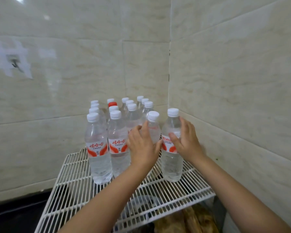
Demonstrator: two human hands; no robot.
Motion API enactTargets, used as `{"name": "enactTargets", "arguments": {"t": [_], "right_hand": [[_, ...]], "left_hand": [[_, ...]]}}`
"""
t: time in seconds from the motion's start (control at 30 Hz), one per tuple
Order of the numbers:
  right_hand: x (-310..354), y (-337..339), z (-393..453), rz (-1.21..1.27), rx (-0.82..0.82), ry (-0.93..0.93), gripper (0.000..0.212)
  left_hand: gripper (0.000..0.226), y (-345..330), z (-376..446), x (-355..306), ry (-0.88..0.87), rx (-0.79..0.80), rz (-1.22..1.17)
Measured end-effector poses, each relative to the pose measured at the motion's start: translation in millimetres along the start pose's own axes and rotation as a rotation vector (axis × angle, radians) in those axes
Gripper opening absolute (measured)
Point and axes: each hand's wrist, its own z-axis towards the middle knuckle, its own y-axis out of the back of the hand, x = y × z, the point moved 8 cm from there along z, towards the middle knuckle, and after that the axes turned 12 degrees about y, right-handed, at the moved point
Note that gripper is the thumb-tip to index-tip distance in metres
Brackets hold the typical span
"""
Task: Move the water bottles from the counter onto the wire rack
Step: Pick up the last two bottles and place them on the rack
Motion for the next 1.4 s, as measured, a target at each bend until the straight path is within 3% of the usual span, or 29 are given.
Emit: {"name": "enactTargets", "arguments": {"t": [0.1, 0.2, 0.3, 0.43, 0.57, 0.8, 0.9, 0.97, 1.03, 1.23, 1.33, 1.4], "right_hand": [[-4.0, 11.0, 8.9, 0.117, 0.058, -0.061, 0.078], [3.5, 29.6, 29.4, 0.311, 0.052, -0.087, 0.053], [16.5, 33.0, 50.4, 0.323, 0.229, -0.032, 0.043], [18.3, 30.3, 58.5, 0.326, 0.438, -0.046, 0.040], [20.3, 39.3, 64.4, 0.075, 0.478, 0.025, 0.031], [30.7, 49.9, 65.7, -0.431, 0.256, -0.056, 0.036], [27.6, 51.1, 65.1, -0.396, 0.282, -0.091, 0.036], [27.6, 45.1, 63.8, -0.201, 0.338, -0.085, 0.026], [32.1, 37.9, 60.2, -0.086, 0.425, -0.040, 0.030], [34.9, 41.3, 54.6, -0.129, 0.547, -0.016, 0.044], [36.1, 42.6, 55.7, -0.162, 0.526, 0.004, 0.029], [36.8, 43.9, 56.7, -0.198, 0.470, 0.011, 0.017]], "left_hand": [[0.065, 25.5, 4.4, -15.3, -0.100, -0.006, -0.034], [0.058, 38.0, 25.7, -33.2, -0.175, 0.106, -0.006], [0.048, 34.0, 51.8, -40.2, -0.191, 0.304, 0.152], [0.042, 30.9, 67.8, -36.5, -0.215, 0.403, 0.380], [0.034, 35.6, 75.4, -33.2, -0.175, 0.369, 0.513], [0.037, 32.3, 72.5, -39.2, -0.186, 0.305, 0.571], [0.040, 26.9, 73.1, -42.0, -0.172, 0.311, 0.548], [0.042, 23.5, 74.2, -43.7, -0.150, 0.317, 0.477], [0.039, 21.1, 75.2, -43.1, -0.121, 0.321, 0.427], [0.042, 32.4, 72.8, -38.5, -0.170, 0.170, 0.577], [0.049, 37.4, 67.4, -36.0, -0.173, 0.113, 0.629], [0.048, 36.7, 63.4, -37.6, -0.233, 0.157, 0.601]]}}
